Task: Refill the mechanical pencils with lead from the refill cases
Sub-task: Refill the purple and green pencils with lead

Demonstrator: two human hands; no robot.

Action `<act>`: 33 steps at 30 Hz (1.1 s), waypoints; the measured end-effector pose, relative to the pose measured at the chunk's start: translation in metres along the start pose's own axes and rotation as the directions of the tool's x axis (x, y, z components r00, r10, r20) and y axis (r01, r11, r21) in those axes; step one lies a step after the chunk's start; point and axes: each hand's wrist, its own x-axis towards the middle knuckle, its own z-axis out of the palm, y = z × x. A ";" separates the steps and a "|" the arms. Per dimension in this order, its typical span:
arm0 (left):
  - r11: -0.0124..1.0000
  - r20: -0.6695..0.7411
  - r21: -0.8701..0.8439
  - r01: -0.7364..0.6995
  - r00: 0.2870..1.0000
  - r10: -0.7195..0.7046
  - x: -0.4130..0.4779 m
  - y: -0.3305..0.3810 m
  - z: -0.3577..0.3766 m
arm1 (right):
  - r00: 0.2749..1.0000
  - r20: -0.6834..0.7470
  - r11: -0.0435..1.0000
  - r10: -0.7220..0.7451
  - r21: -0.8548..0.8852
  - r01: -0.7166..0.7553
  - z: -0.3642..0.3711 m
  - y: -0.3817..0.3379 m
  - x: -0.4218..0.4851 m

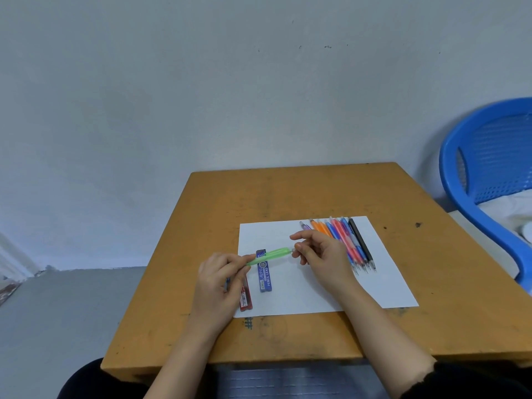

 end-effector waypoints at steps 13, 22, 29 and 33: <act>0.987 -0.066 0.063 -0.148 0.986 0.152 0.003 0.003 0.001 | 0.991 0.082 0.893 0.103 0.431 -0.128 -0.003 -0.010 -0.001; 0.996 -0.018 0.014 -0.091 0.996 0.091 0.013 0.024 0.015 | 0.941 0.241 0.532 0.238 0.778 -0.334 -0.004 -0.012 0.000; 0.510 0.373 -0.541 0.669 0.734 -0.567 0.019 0.076 0.015 | 0.944 0.263 0.166 0.197 0.941 -0.296 -0.010 -0.013 0.006; -0.083 0.598 -0.695 0.714 0.511 -0.618 0.019 0.083 0.016 | 0.949 0.282 0.050 0.137 0.955 -0.291 -0.011 -0.013 0.006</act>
